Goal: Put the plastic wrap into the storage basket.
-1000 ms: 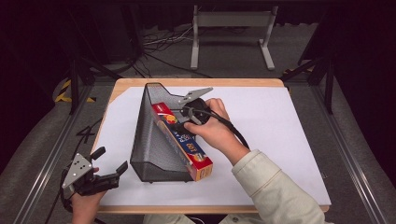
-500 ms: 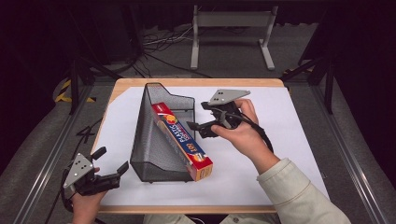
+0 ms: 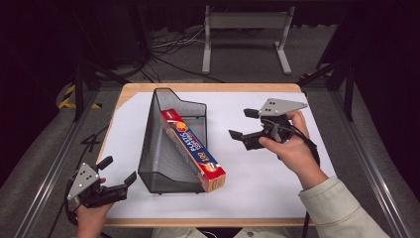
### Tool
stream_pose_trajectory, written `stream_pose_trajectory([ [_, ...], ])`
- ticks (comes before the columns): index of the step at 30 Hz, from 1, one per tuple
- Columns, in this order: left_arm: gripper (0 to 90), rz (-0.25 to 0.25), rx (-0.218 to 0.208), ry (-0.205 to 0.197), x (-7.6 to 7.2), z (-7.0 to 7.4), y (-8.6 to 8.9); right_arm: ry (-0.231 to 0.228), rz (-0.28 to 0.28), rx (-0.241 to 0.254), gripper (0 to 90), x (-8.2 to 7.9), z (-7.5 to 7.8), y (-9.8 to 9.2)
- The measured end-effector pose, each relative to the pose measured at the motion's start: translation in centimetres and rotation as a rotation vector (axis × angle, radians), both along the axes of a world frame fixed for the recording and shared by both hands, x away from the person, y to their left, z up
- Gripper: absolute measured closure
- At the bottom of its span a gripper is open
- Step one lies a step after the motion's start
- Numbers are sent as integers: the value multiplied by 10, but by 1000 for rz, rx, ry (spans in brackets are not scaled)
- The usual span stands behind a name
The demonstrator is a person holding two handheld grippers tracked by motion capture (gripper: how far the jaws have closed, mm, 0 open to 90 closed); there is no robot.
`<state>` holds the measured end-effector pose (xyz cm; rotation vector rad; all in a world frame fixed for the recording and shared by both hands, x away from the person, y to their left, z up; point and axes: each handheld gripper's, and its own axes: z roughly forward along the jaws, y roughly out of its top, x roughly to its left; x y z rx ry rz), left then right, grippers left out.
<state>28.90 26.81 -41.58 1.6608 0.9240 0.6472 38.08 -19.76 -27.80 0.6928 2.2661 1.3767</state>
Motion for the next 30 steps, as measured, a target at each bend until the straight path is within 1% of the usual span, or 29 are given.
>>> stream_pose_trajectory([
  [2, 53, 2, -3, -1, 0, 0, 0, -11, -11, -12, 177, -2, -2, -11],
  [4, 53, 2, -2, -1, 0, 0, 0, -14, -18, -12, 177, -5, -4, -24],
  [6, 53, 4, -2, 0, 0, 0, -1, -21, -38, -7, 172, -8, -8, -39],
  [9, 53, 8, 11, 0, 0, 0, -2, -19, -64, -7, 169, -10, -18, -59],
  [11, 54, 10, 10, -1, 0, 0, -2, -11, -101, 6, 168, -9, -29, -74],
  [12, 53, 10, 10, -1, 0, 0, -2, -11, -101, 6, 168, -9, -29, -74],
  [15, 54, 13, 9, 1, 1, 0, -2, -13, -149, 8, 169, -9, -46, -92],
  [19, 53, 9, 12, 5, 2, -1, -2, -22, -185, -11, 169, -13, -69, -107],
  [21, 53, 3, 16, 5, 2, -1, -2, -24, -198, -1, 164, -14, -81, -114],
  [24, 52, 3, 11, 11, 2, -2, -1, -2, -214, 19, 156, -14, -101, -123],
  [26, 46, 13, 14, 15, 3, -3, -1, 16, -217, 10, 149, -14, -113, -127],
  [29, 45, 16, -3, 24, 4, -4, 2, 28, -227, -4, 143, -14, -125, -133],
  [30, 45, 16, -7, 27, 5, -5, 3, 29, -230, 5, 141, -15, -127, -135],
])
